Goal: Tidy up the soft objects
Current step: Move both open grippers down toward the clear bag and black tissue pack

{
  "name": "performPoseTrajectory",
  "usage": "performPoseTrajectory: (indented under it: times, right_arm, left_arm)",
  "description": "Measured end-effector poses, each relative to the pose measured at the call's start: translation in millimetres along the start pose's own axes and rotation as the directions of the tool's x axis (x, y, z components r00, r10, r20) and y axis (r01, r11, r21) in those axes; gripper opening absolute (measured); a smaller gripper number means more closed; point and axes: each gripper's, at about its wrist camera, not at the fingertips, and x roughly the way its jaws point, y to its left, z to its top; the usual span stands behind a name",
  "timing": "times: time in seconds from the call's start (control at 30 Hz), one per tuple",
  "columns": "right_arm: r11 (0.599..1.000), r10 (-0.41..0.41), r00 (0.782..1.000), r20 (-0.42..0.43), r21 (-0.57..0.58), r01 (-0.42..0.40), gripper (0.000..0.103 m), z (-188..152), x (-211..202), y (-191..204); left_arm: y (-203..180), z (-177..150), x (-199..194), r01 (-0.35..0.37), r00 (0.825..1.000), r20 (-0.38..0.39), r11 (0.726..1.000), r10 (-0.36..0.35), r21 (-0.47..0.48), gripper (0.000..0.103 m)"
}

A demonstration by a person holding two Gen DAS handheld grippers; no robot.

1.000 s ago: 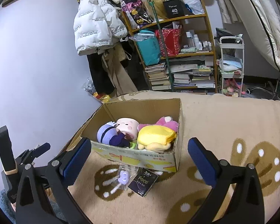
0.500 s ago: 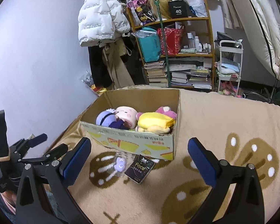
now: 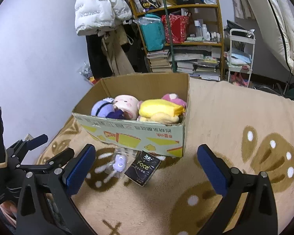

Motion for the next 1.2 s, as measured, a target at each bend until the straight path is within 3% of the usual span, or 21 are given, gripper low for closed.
performPoseTrajectory:
  times: [0.43, 0.77, 1.2]
  right_arm:
    - [0.999, -0.045, 0.992, -0.118, 0.015, 0.047, 0.103, -7, 50, -4]
    - [0.996, -0.058, 0.979, -0.198, 0.051, 0.069, 0.103, -15, 86, -16]
    - [0.994, -0.056, 0.958, -0.281, 0.070, 0.078, 0.103, -24, 114, -15]
  left_arm:
    - [-7, -5, 52, 0.058, 0.989, -0.135, 0.998, -0.060, -0.016, 0.095]
    - [-13, -10, 82, 0.127, 0.975, -0.185, 0.992, -0.122, 0.012, 0.094]
    - [-28, -17, 98, 0.154, 0.962, -0.237, 0.986, -0.133, 0.069, 0.095]
